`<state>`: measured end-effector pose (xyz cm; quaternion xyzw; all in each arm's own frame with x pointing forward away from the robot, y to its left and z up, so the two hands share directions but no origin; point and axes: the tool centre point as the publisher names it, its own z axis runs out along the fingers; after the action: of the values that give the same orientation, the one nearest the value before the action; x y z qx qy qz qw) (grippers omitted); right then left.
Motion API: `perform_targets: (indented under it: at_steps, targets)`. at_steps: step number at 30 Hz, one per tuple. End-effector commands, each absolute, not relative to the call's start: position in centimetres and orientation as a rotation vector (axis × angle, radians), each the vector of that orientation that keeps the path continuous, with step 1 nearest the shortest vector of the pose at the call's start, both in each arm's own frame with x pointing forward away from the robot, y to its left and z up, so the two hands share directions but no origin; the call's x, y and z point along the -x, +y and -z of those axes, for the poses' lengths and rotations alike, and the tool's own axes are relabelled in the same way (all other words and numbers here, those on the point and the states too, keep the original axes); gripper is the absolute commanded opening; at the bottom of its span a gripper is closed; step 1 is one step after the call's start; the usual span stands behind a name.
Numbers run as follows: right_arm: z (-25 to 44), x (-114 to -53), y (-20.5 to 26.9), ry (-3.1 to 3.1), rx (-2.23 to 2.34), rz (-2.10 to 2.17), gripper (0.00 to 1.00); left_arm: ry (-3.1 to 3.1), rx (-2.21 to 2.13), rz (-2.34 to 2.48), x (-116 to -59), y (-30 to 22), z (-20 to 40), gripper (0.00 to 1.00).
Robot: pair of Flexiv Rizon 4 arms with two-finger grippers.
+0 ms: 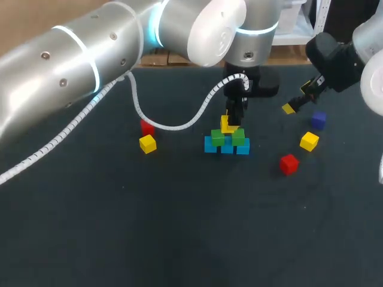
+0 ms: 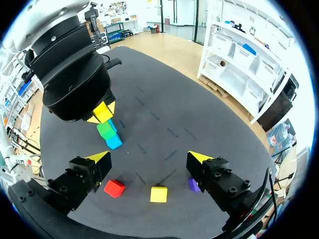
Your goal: Place the blue cubes, place green cubes on the blue cubes, place the yellow cubes on the green cubes, then place the red cubes on the yellow cubes, and place purple cube on the red cubes.
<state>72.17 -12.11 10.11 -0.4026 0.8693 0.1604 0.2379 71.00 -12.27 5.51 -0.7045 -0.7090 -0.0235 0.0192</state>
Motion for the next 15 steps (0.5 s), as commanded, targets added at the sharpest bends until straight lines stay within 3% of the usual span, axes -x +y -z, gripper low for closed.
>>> perform_targets:
  at_steps: [1, 4, 8, 11, 15]
  targets:
    - [-10.11, -72.15, -12.13, 2.381, 1.103, -0.439, 1.0, -2.195, 2.185, 0.074, -71.17, -12.37, -5.64, 0.35]
    - [-10.11, -72.15, -12.13, 2.381, 1.103, -0.439, 1.0, -2.195, 2.189, 0.075, -71.06, -12.37, -5.84, 0.66]
    - [-10.11, -72.15, -12.13, 2.381, 1.103, -0.439, 1.0, -2.194, 2.2, 0.068, -70.93, -12.37, -6.08, 0.93]
    - [-10.11, -72.15, -12.13, 2.381, 1.103, -0.439, 1.0, -2.193, 2.203, 0.068, -70.86, -12.33, -6.13, 1.0]
    - [-10.11, -72.15, -12.13, 2.381, 1.103, -0.439, 1.0, -2.195, 2.203, 0.067, -70.82, -12.28, -6.16, 0.98]
